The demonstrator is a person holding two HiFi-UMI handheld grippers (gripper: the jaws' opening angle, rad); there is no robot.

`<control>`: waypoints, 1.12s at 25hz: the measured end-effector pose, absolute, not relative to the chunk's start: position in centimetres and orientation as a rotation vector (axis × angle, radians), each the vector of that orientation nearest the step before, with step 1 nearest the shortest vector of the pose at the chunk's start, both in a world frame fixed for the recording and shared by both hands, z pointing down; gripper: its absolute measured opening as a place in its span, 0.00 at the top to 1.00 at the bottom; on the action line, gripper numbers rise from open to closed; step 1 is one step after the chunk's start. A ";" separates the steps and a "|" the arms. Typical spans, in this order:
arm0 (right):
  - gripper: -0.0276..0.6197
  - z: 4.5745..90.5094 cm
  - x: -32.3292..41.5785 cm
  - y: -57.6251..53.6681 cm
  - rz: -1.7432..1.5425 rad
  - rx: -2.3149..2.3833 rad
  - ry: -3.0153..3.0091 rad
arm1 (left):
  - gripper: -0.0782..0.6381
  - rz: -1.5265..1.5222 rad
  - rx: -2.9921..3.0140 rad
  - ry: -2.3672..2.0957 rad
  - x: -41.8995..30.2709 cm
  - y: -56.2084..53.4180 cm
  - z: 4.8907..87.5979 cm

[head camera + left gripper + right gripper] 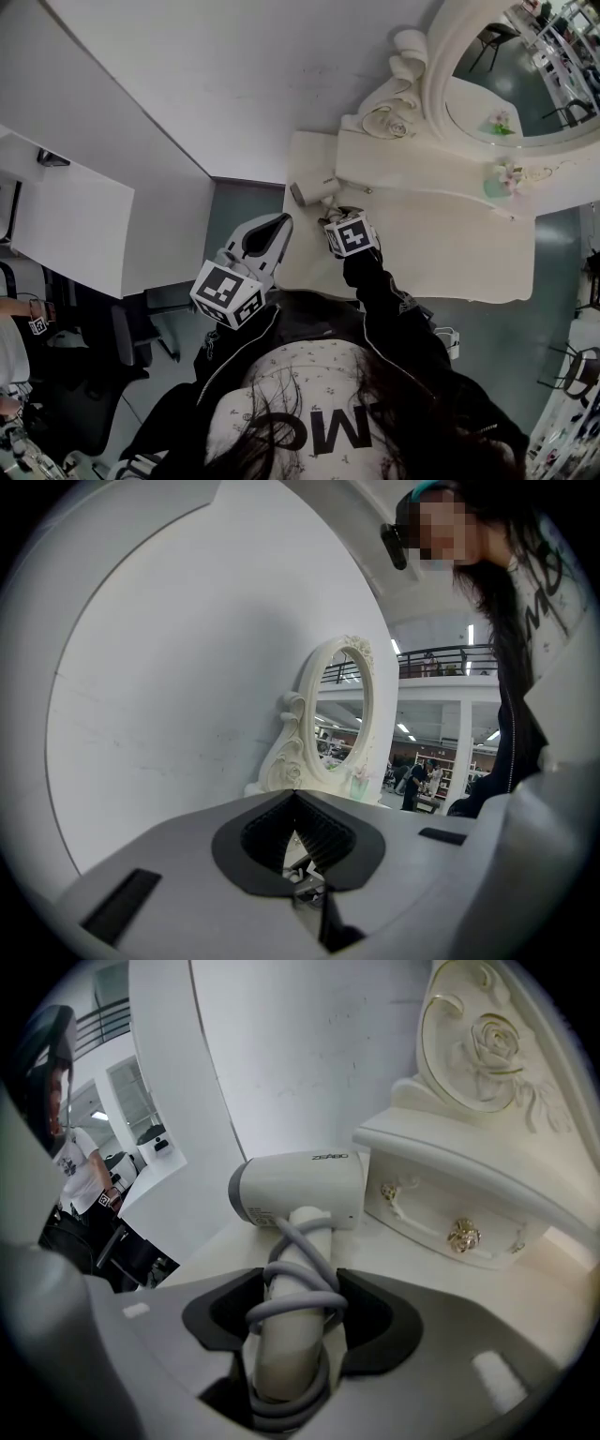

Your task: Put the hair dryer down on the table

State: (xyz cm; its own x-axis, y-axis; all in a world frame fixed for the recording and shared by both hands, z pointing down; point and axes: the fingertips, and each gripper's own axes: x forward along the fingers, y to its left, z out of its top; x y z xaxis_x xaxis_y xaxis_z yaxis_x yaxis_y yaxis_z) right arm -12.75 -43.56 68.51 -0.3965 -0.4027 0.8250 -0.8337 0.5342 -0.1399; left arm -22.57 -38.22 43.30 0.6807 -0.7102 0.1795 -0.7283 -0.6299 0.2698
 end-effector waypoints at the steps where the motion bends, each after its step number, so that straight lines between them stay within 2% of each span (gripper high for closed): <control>1: 0.56 68.6 -12.8 -43.5 0.711 0.998 -2.012 | 0.90 0.080 2.577 -1.134 -22.5 -38.2 43.3; 12: 0.55 68.1 -12.8 -43.1 0.677 0.996 -2.008 | 0.90 0.069 2.585 -1.144 -22.5 -36.9 42.3; 15: 0.45 67.9 -12.9 -42.9 0.698 0.999 -2.014 | 0.90 0.067 2.584 -1.155 -22.8 -36.6 42.2; 28: 0.45 63.0 -9.8 -41.3 0.736 1.170 -2.092 | 0.90 0.078 2.582 -1.130 -23.0 -35.5 42.5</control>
State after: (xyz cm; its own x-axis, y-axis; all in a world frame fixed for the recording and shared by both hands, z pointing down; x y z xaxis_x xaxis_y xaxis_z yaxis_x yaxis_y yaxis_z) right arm -9.82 -41.26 63.00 -0.4120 -0.5291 0.7418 -0.8770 0.4511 -0.1653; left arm -22.97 -35.50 42.53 0.6855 -0.7065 0.1760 -0.7239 -0.6357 0.2681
